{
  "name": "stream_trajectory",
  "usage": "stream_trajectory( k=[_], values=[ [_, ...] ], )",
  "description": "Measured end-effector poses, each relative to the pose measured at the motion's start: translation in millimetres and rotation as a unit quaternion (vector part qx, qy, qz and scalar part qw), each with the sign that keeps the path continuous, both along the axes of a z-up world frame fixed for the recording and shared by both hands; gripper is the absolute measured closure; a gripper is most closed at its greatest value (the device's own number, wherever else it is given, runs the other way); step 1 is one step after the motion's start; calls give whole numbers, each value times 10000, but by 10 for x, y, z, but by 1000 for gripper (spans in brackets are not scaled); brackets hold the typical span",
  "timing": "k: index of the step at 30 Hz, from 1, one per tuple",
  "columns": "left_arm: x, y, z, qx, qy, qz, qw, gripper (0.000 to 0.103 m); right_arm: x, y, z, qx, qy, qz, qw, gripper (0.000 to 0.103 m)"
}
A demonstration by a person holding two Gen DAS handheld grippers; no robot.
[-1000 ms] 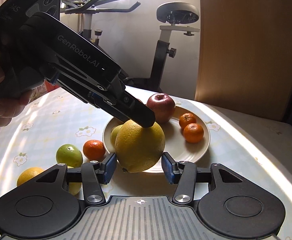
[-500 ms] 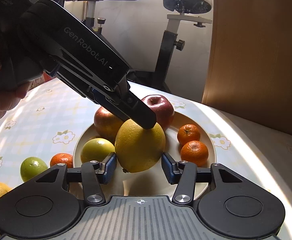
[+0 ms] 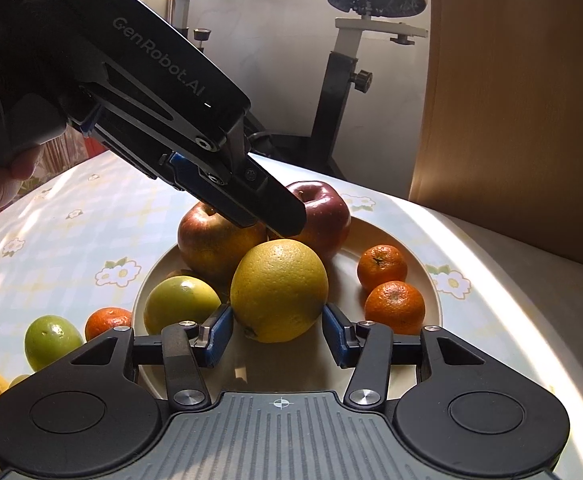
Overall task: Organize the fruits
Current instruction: 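Carry the grapefruit onto the plate and open the left gripper, then withdraw the left gripper from the plate toward the remaining fruit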
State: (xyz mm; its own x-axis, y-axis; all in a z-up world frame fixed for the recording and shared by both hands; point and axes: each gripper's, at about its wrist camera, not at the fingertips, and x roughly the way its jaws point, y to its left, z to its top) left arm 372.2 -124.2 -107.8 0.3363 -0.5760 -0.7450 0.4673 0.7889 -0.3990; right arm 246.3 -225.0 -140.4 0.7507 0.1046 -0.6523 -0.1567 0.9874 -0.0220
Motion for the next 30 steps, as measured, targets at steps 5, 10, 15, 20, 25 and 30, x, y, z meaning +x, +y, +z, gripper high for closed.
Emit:
stream_trajectory(
  k=[5, 10, 15, 20, 25, 30],
  values=[
    [-112, 232, 122, -56, 98, 521, 9986, 66, -100, -9, 70, 136, -130, -259, 9995, 56],
    [-342, 509, 241, 97, -221, 850, 9961, 66, -277, 47, 100, 155, -229, -488, 9984, 55],
    [-609, 757, 331, 354, -568, 1023, 9925, 66, -510, 130, 135, 380, -357, -690, 9963, 56],
    [-929, 953, 423, 727, -971, 1520, 9809, 65, -690, 265, 135, 569, -392, -832, 9941, 56],
    [-1197, 1153, 404, 479, -953, 1702, 9796, 64, -874, 478, 106, 691, -357, -822, 9936, 56],
    [-1322, 1260, 280, 460, -845, 1774, 9794, 64, -972, 697, 76, 750, -289, -762, 9938, 56]
  ],
)
